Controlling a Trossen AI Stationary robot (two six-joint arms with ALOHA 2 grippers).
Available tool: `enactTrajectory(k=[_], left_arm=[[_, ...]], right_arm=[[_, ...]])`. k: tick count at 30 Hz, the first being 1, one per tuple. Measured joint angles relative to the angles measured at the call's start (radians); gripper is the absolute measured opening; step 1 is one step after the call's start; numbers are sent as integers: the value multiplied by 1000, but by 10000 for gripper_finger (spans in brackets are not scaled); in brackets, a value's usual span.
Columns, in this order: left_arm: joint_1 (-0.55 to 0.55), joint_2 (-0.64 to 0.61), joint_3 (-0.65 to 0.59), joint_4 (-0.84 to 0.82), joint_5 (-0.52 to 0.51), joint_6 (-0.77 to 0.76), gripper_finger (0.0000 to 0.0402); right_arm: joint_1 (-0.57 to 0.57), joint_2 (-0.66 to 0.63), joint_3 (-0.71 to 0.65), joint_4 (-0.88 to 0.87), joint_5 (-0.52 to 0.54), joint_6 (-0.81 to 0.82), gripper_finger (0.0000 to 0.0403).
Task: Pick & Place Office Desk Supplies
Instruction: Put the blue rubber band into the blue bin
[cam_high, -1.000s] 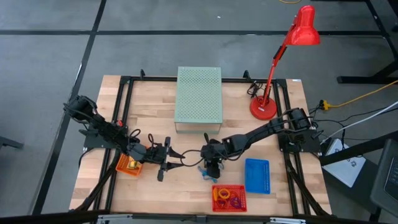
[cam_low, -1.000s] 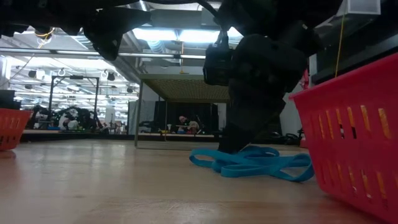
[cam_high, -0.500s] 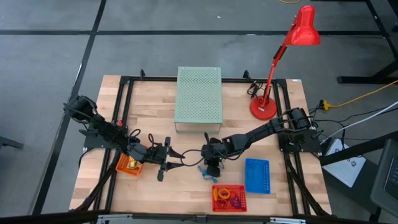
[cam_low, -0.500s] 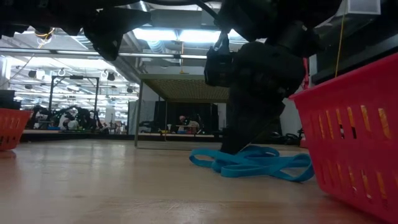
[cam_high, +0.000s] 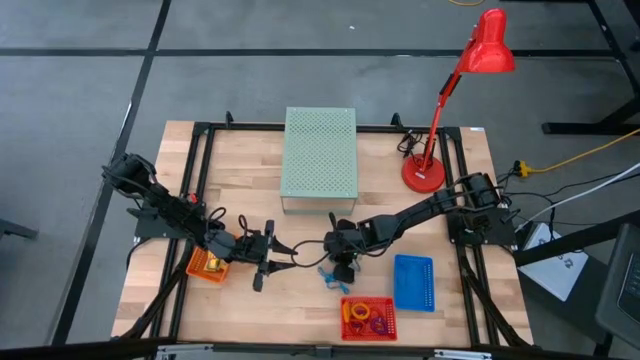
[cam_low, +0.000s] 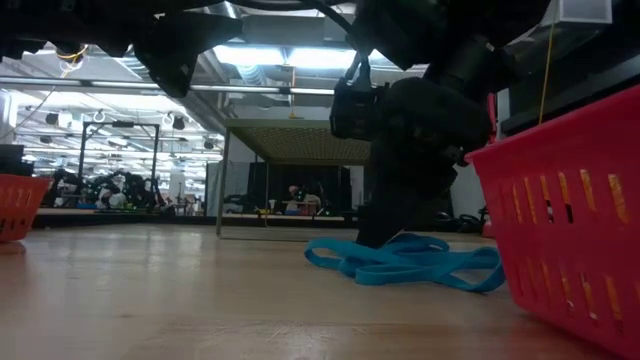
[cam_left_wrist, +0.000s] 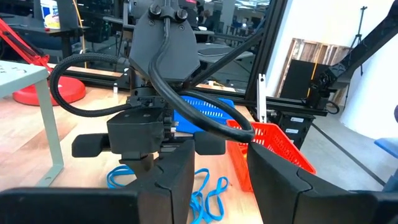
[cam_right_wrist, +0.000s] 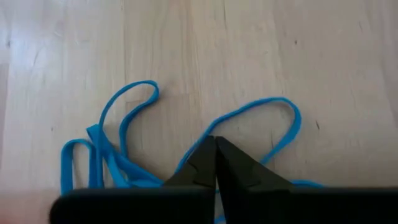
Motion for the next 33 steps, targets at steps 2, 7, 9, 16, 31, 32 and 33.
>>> enactTrajectory(k=[2,7,9,16,31,32,33], left_arm=[[0,0,0,0,0,0,143],[0,0,0,0,-1,0,143],[0,0,0,0,-1,0,143],[-5,0,0,0,-1,-2,143],[-5,0,0,1,0,-10,143],[-5,0,0,1,0,-10,143],[-5,0,1,1,0,-10,143]], right_arm=[[0,-9,-1,3,11,-4,4],[-4,-63,-7,-13,35,-7,3],[-8,-96,-5,-24,48,-23,5],[-19,-114,-4,-42,9,-22,77],[48,-59,-1,13,5,59,172],[52,-51,-1,16,2,68,169],[54,-41,-1,19,-1,72,167]])
